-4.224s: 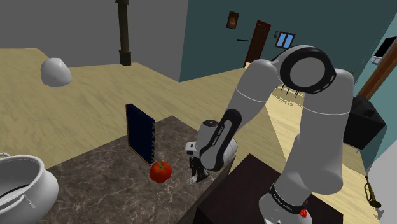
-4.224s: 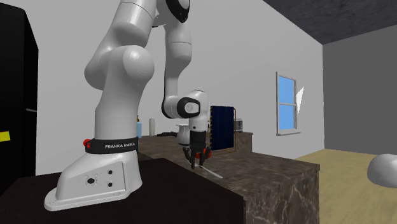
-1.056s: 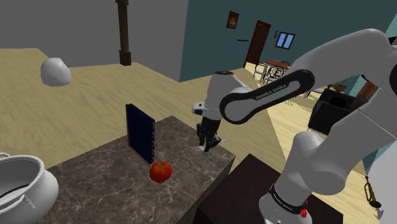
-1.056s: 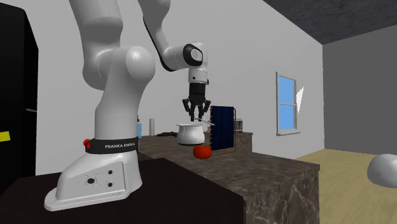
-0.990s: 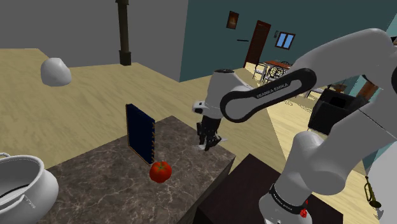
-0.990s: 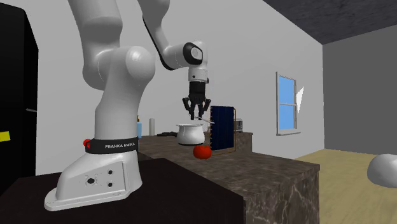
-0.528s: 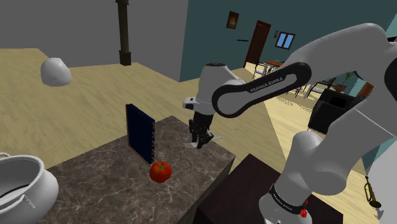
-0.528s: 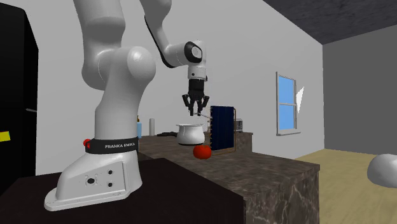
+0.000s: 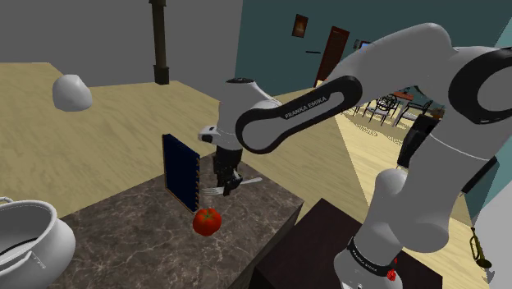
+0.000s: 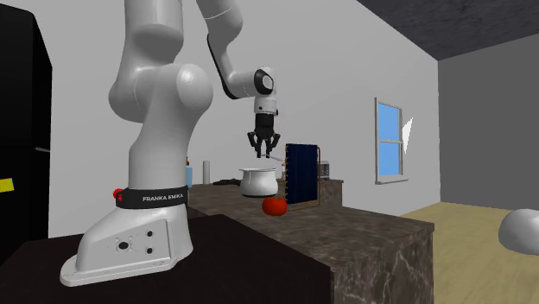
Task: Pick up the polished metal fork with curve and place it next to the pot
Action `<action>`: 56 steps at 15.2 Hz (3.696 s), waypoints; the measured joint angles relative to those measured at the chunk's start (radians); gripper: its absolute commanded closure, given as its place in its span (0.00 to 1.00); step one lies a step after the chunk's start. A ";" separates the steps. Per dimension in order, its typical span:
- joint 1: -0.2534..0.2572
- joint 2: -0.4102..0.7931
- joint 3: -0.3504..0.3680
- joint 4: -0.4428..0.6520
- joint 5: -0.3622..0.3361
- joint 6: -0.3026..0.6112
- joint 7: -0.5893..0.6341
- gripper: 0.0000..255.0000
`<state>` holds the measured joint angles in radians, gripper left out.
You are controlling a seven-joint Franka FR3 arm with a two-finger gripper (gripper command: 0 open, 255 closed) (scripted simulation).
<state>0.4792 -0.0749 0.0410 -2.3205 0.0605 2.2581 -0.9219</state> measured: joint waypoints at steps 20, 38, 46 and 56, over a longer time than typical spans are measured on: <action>0.151 0.707 0.064 1.005 -0.083 -0.292 0.240 1.00; 0.156 0.816 0.058 0.949 -0.091 -0.127 0.242 1.00; 0.160 0.878 0.055 0.947 -0.095 -0.063 0.244 1.00; 0.163 0.963 0.050 0.952 -0.099 0.017 0.242 1.00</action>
<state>0.6417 0.8885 0.0912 -1.3686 -0.0387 2.2753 -0.6801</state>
